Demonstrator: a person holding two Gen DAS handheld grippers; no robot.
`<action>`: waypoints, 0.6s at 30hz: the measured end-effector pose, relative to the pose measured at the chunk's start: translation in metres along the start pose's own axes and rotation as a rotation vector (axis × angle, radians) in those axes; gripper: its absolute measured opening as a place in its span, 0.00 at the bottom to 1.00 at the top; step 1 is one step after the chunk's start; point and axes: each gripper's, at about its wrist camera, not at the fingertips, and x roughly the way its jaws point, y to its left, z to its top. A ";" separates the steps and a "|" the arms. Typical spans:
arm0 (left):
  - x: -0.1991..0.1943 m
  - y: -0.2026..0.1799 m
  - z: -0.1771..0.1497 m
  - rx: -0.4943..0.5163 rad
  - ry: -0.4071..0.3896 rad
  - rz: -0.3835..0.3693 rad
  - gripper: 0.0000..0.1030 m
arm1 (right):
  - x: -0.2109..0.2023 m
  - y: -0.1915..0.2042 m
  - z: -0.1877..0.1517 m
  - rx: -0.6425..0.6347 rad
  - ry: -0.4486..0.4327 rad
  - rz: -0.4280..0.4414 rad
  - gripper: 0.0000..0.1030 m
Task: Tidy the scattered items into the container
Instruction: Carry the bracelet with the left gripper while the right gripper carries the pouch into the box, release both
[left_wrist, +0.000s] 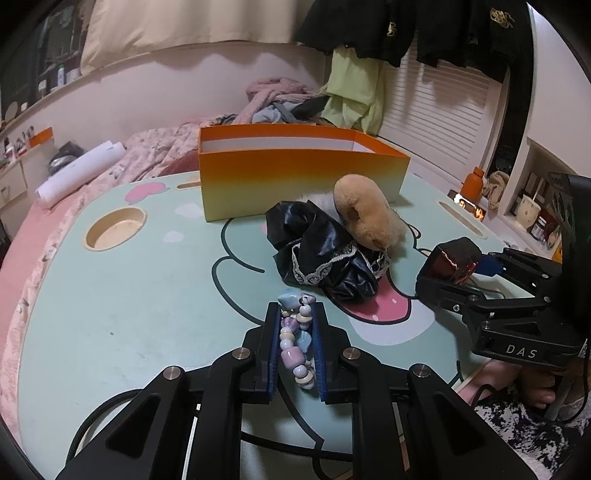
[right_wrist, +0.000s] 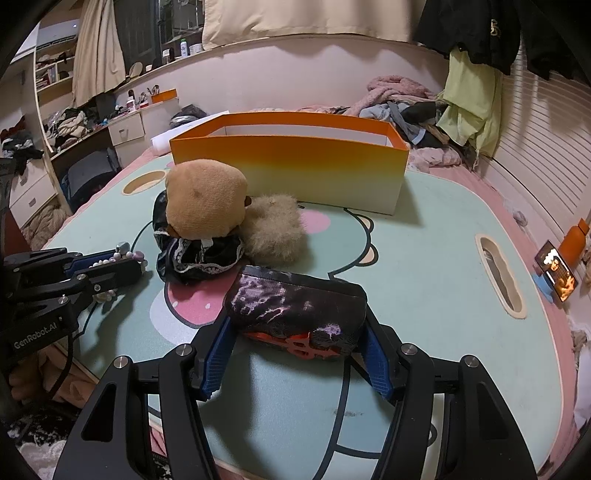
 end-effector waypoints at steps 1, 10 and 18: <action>-0.002 0.001 0.002 -0.005 -0.004 -0.006 0.14 | -0.001 0.000 0.002 -0.003 -0.006 0.002 0.61; -0.033 0.008 0.072 0.036 -0.149 -0.009 0.14 | -0.018 0.003 0.046 -0.007 -0.111 0.023 0.61; 0.008 0.016 0.160 0.044 -0.146 0.003 0.14 | -0.002 -0.012 0.134 0.011 -0.179 -0.044 0.61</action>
